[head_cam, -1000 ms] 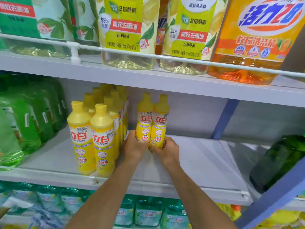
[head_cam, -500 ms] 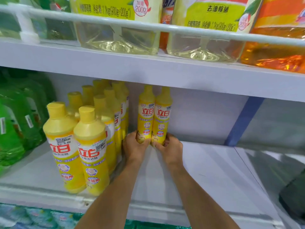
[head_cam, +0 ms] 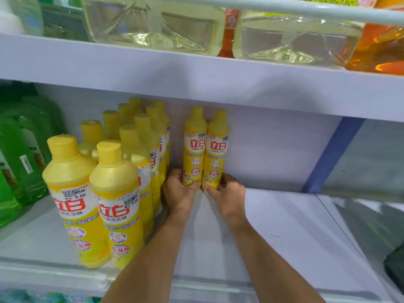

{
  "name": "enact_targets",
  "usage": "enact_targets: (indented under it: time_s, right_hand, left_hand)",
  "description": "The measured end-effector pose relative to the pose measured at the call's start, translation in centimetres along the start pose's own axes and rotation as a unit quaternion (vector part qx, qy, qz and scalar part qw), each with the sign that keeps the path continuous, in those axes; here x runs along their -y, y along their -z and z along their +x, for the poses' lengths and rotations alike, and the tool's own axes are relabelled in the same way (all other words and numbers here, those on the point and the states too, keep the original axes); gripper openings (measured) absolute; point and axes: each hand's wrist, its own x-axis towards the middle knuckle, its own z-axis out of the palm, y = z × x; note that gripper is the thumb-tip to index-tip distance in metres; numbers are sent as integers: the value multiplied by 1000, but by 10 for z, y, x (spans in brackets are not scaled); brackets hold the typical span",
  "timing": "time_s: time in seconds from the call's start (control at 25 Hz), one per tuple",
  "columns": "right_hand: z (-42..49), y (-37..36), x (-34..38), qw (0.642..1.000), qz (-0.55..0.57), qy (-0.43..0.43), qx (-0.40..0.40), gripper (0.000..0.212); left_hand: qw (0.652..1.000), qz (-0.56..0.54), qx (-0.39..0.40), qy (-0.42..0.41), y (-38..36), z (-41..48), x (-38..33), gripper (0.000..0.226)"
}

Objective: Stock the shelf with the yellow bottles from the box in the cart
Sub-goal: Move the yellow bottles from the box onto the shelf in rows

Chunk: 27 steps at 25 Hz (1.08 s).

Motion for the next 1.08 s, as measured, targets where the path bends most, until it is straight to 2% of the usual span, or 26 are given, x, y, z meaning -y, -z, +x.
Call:
enact_targets:
  time_s: [0.56,0.68,0.72,0.8,0.84,0.92,0.96,1.04,1.08]
  right_hand:
    - [-1,3,-4,1000,1,15,10,47]
    - [-4,12,-5,999,4,-9,53,46]
    - [-8,17,-5,997,-21,-19,69,53]
    - [-16,30,-6,987,-114,-8,108,78]
    - [-22,39,-5,977,-162,7,140,82]
    - [-37,64,8,951,-236,31,197,72]
    - [-46,77,16,939,-264,46,214,68]
    - [-66,96,32,918,-315,78,230,72]
    - [-77,102,40,907,-339,90,235,77]
  left_hand:
    - [1000,-9,23,-1,-1,0,0,47]
    - [996,69,54,2,5,-8,-4,56]
    - [990,119,71,-1,9,-13,-6,58]
    - [964,229,132,-30,22,-25,-11,56]
    - [941,286,173,-54,30,-33,-14,56]
    - [876,400,243,-114,48,-49,-24,64]
    - [843,446,265,-142,55,-57,-29,76]
    - [790,509,286,-188,67,-72,-41,92]
    - [768,533,289,-206,73,-81,-47,89]
